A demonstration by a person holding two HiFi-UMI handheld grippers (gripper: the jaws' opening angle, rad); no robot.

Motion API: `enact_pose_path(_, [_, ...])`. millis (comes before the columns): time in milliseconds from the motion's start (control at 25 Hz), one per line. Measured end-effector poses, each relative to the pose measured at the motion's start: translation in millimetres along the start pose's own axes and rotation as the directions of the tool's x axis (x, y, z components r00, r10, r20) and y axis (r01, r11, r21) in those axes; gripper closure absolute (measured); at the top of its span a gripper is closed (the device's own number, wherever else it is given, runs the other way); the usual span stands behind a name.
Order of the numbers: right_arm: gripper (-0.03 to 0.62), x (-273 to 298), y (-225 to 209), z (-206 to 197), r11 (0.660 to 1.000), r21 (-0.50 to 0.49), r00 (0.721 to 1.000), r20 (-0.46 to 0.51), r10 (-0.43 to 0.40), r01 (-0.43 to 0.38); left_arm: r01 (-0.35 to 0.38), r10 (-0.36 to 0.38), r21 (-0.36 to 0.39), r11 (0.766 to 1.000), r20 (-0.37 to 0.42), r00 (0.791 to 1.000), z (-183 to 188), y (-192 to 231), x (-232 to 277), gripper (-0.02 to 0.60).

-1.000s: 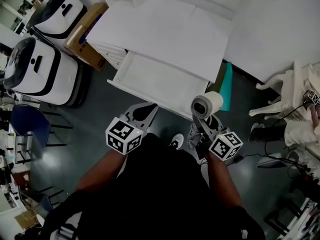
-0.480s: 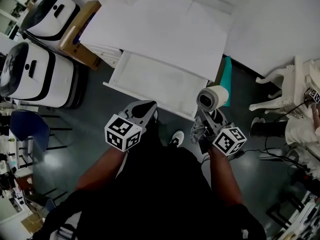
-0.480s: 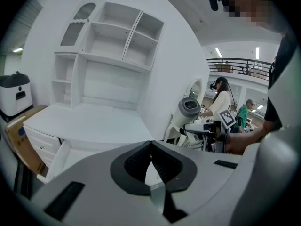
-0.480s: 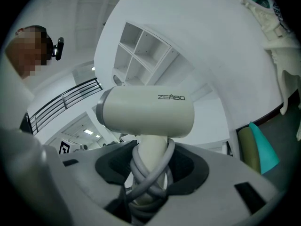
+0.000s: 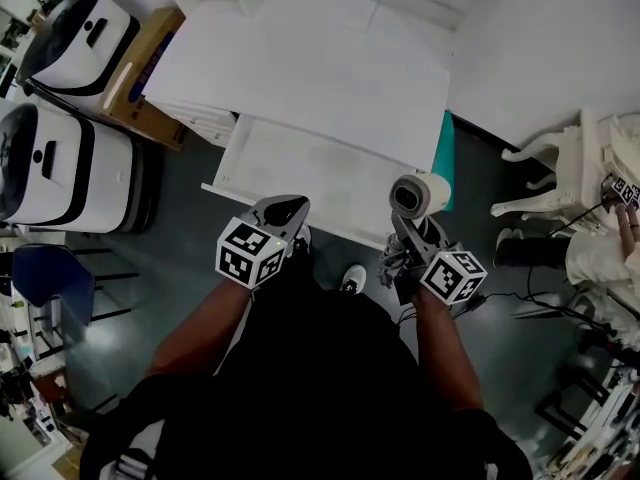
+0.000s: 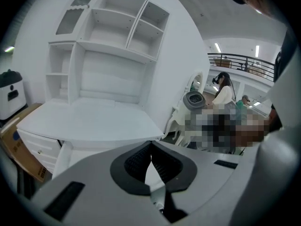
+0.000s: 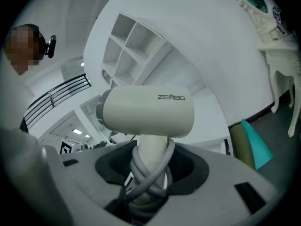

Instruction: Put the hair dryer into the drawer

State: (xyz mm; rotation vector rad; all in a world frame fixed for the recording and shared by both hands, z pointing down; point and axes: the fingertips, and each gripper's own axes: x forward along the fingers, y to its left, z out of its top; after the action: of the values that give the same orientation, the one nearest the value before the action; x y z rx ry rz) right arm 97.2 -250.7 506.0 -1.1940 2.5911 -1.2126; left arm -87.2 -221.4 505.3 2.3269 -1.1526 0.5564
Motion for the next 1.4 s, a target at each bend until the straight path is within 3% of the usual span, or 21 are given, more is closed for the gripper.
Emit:
enact_pose_path(320, [0.384,36,-8,-5,0.996,-0.017,0.996,-0.022,-0.085,0.084,0.082,-0.081,0.013,0.997,-0.053,0.995,-6,26,21,0.572])
enact_pose_path(680, [0.384,79,-36,-35,0.984,-0.07,0.977,-0.123,-0.173,0.165,0.126,-0.124,0.017,0.992,-0.102,0.987,-14,60,38,0.572])
enact_pose_path(920, [0.384,106,-70,-61,0.969,-0.13,0.945,-0.226,-0.237,0.212,0.144,-0.141,0.015,0.99,-0.123,0.982,-11,73,51,0.572])
enact_pose_path(1160, [0.384,137,-90,-94,0.96,-0.186,0.907,-0.332,-0.261,0.208,0.143,-0.142,0.0,0.99,-0.143,0.979,-15,89,57,0.572])
enact_pose_path(1400, [0.384,164,-111,-124,0.946,-0.266,0.845,-0.448,-0.291,0.184,0.13,-0.131,-0.015,0.991,-0.153,0.98,-19,104,55,0.572])
